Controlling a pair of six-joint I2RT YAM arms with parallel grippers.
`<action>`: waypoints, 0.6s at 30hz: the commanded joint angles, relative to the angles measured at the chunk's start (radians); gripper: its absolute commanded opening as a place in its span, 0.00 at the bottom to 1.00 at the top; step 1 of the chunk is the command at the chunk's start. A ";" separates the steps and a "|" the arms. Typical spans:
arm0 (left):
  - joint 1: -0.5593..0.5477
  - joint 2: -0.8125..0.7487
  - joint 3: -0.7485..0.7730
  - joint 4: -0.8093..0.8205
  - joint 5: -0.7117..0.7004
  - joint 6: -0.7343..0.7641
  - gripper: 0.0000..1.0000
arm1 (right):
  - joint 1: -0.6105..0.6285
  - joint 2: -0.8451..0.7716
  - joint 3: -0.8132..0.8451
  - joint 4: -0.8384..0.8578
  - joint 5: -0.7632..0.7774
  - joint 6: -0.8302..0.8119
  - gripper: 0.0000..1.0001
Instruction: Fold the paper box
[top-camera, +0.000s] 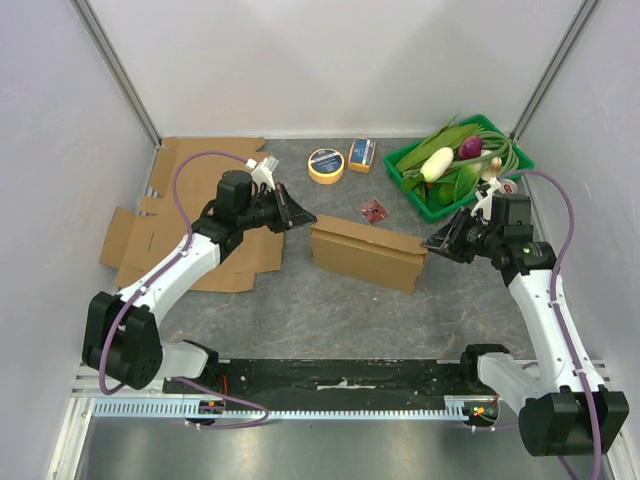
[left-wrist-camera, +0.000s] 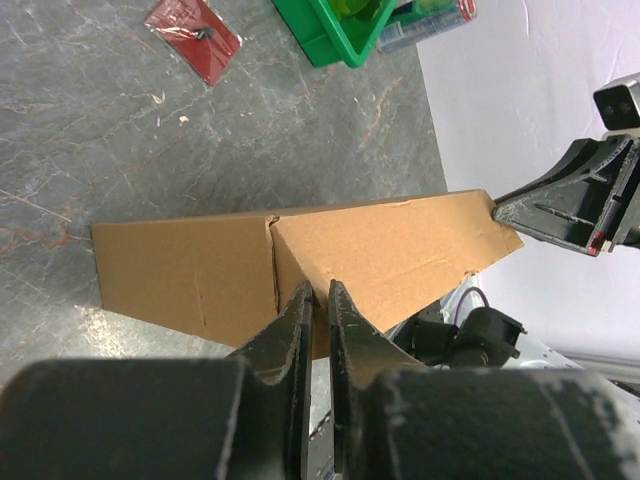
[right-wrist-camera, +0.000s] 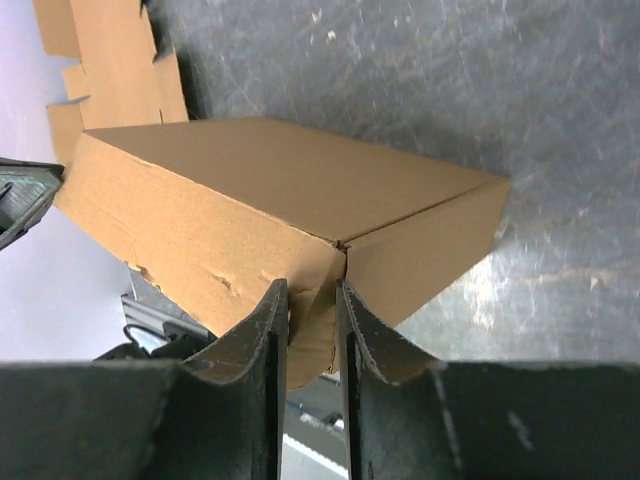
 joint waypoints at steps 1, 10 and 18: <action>-0.033 0.047 -0.047 -0.035 0.016 0.048 0.11 | 0.016 0.016 -0.137 0.134 0.011 -0.052 0.20; -0.023 0.065 -0.011 -0.138 -0.028 0.175 0.20 | 0.014 -0.012 -0.201 0.279 -0.001 -0.136 0.50; -0.023 0.064 -0.005 -0.127 -0.018 0.161 0.25 | -0.071 -0.012 -0.037 0.050 -0.024 -0.169 0.70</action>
